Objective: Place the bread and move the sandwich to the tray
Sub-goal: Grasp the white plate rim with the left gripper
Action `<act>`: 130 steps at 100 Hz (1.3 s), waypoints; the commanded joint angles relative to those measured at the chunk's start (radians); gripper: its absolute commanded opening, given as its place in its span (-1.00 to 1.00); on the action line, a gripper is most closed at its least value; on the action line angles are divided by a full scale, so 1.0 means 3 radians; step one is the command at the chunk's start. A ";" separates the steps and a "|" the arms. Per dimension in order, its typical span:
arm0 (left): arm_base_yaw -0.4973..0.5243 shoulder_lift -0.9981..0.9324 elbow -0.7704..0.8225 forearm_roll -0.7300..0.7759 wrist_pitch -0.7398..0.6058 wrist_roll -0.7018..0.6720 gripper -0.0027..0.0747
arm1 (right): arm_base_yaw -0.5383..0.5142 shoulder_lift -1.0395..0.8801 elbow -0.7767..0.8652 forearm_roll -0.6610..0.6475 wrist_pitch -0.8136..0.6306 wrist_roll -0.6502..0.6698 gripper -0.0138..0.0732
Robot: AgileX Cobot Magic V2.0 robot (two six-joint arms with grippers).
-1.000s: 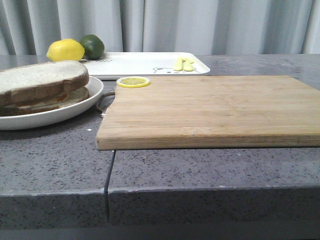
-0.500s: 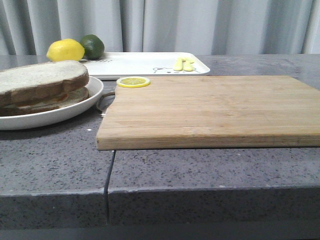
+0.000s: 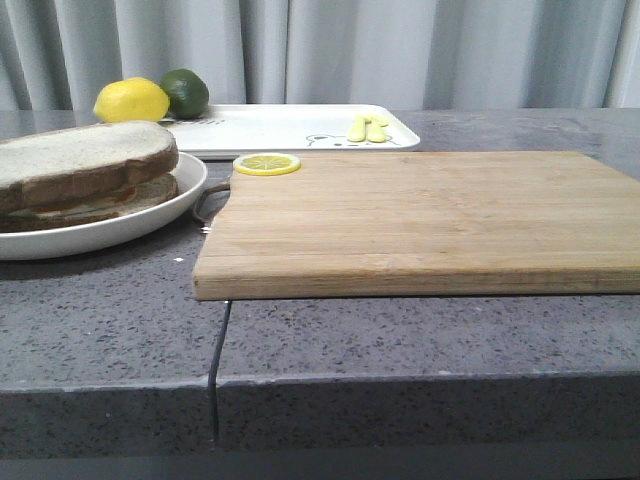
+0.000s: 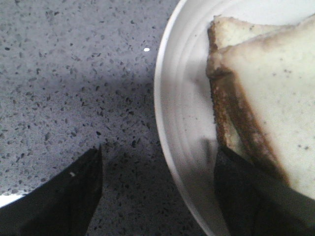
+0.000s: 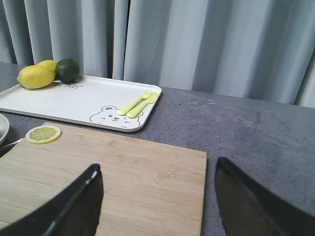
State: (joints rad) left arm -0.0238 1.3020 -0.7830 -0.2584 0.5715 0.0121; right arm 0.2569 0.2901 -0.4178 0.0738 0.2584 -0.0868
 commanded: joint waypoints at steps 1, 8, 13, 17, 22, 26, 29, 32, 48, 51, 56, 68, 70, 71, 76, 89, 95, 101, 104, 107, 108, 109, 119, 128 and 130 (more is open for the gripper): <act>-0.0017 -0.0008 -0.0076 -0.0065 -0.0180 -0.0018 0.21 | -0.0024 0.0016 -0.0084 -0.0022 -0.0291 0.0003 0.44; -0.0017 0.0014 -0.0076 -0.0065 -0.0180 -0.0018 0.21 | -0.0024 0.0016 -0.0084 -0.0022 -0.0291 0.0003 0.44; -0.0017 0.0030 -0.0076 -0.0065 -0.0180 -0.0018 0.21 | -0.0024 0.0016 -0.0084 -0.0022 -0.0291 0.0003 0.44; -0.0017 0.0036 -0.0076 -0.0065 -0.0180 -0.0018 0.21 | -0.0024 0.0016 -0.0084 -0.0022 -0.0291 0.0003 0.44; -0.0017 0.0036 -0.0076 -0.0065 -0.0180 -0.0018 0.21 | -0.0024 0.0016 -0.0084 -0.0022 -0.0291 0.0003 0.44; -0.0017 0.0036 -0.0076 -0.0065 -0.0180 -0.0018 0.20 | -0.0024 0.0016 -0.0084 -0.0022 -0.0291 0.0003 0.44; -0.0017 0.0036 -0.0076 -0.0065 -0.0186 -0.0018 0.20 | -0.0024 0.0016 -0.0084 -0.0022 -0.0291 0.0003 0.44; -0.0017 0.0036 -0.0076 -0.0065 -0.0185 -0.0018 0.20 | -0.0024 0.0016 -0.0084 -0.0022 -0.0291 0.0003 0.44; -0.0017 0.0036 -0.0076 -0.0065 -0.0185 -0.0018 0.06 | -0.0024 0.0016 -0.0084 -0.0022 -0.0291 0.0003 0.44; -0.0017 0.0036 -0.0076 -0.0072 -0.0185 -0.0018 -0.01 | -0.0024 0.0016 -0.0084 -0.0022 -0.0291 0.0003 0.44; -0.0017 0.0036 -0.0076 -0.0105 -0.0185 -0.0018 -0.15 | -0.0024 0.0016 -0.0084 -0.0022 -0.0291 0.0003 0.44; -0.0017 0.0036 -0.0076 -0.0190 -0.0185 -0.0018 -0.56 | -0.0024 0.0016 -0.0084 -0.0022 -0.0291 0.0003 0.44; -0.0017 0.0036 -0.0076 -0.0188 -0.0185 -0.0018 -0.60 | -0.0024 0.0016 -0.0084 -0.0022 -0.0291 0.0003 0.44; -0.0017 0.0036 -0.0076 -0.0191 -0.0185 -0.0018 -0.64 | -0.0024 0.0016 -0.0084 -0.0022 -0.0291 0.0003 0.44; -0.0017 0.0036 -0.0076 -0.0205 -0.0185 -0.0018 -0.79 | -0.0024 0.0016 -0.0084 -0.0022 -0.0291 0.0003 0.44; -0.0017 0.0036 -0.0076 -0.0258 -0.0185 -0.0018 -0.98 | -0.0024 0.0016 -0.0084 -0.0022 -0.0291 0.0003 0.44; -0.0017 0.0036 -0.0076 -0.0289 -0.0185 -0.0018 -0.98 | -0.0024 0.0016 -0.0084 -0.0022 -0.0291 0.0003 0.44; -0.0017 0.0036 -0.0076 -0.0335 -0.0185 -0.0018 -0.98 | -0.0024 0.0016 -0.0084 -0.0022 -0.0291 0.0003 0.44; -0.0017 0.0036 -0.0083 -0.0342 -0.0178 -0.0018 -0.98 | -0.0024 0.0016 -0.0084 -0.0022 -0.0291 0.0003 0.44; -0.0017 0.0036 -0.0083 -0.0357 -0.0178 -0.0018 -0.98 | -0.0024 0.0016 -0.0084 -0.0022 -0.0291 0.0003 0.44; -0.0017 0.0036 -0.0089 -0.0373 -0.0178 -0.0018 -0.98 | -0.0024 0.0016 -0.0084 -0.0022 -0.0291 0.0003 0.44; -0.0017 0.0036 -0.0089 -0.0381 -0.0178 -0.0018 -0.98 | -0.0024 0.0016 -0.0084 -0.0022 -0.0291 0.0003 0.44; -0.0017 0.0021 -0.0096 -0.0531 -0.0178 -0.0018 -0.98 | -0.0024 0.0016 -0.0084 -0.0022 -0.0291 0.0003 0.44; -0.0017 -0.0019 -0.0101 -0.0677 -0.0172 -0.0018 -0.98 | -0.0024 0.0016 -0.0084 -0.0022 -0.0291 0.0003 0.44; -0.0017 -0.0033 -0.0101 -0.0716 -0.0172 -0.0018 -0.98 | -0.0024 0.0016 -0.0084 -0.0022 -0.0291 0.0003 0.44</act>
State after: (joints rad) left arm -0.0238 1.3287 -0.7865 -0.4190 0.5290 -0.0118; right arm 0.2569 0.2901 -0.4178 0.0738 0.2584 -0.0850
